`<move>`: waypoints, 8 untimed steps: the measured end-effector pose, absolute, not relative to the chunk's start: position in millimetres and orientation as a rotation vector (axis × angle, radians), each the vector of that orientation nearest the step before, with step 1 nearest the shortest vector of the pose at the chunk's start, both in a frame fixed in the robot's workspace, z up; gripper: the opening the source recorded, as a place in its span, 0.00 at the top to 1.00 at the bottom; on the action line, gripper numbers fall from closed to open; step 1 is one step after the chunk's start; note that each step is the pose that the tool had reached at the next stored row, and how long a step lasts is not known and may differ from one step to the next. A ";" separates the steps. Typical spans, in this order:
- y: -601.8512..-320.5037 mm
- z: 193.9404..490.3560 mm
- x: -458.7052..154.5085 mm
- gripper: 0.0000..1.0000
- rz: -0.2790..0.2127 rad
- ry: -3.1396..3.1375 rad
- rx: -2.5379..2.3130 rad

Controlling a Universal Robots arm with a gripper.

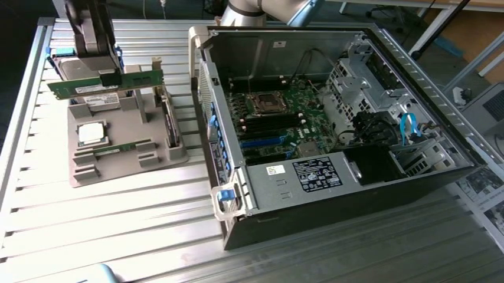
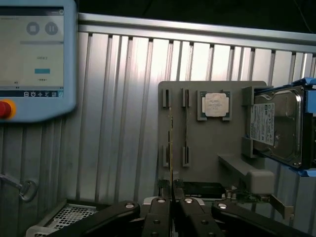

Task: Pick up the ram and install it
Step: 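Pick up the ram and move it above insertion slot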

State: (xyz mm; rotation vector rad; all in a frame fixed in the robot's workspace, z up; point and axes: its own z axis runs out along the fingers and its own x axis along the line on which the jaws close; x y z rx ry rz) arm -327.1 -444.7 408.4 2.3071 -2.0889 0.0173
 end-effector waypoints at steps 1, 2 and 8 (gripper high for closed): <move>-444.7 408.4 -326.7 0.87 0.019 -2.088 2.306; -444.7 408.3 -326.3 0.87 0.021 -2.088 2.305; -444.7 408.4 -322.0 0.87 0.031 -2.084 2.298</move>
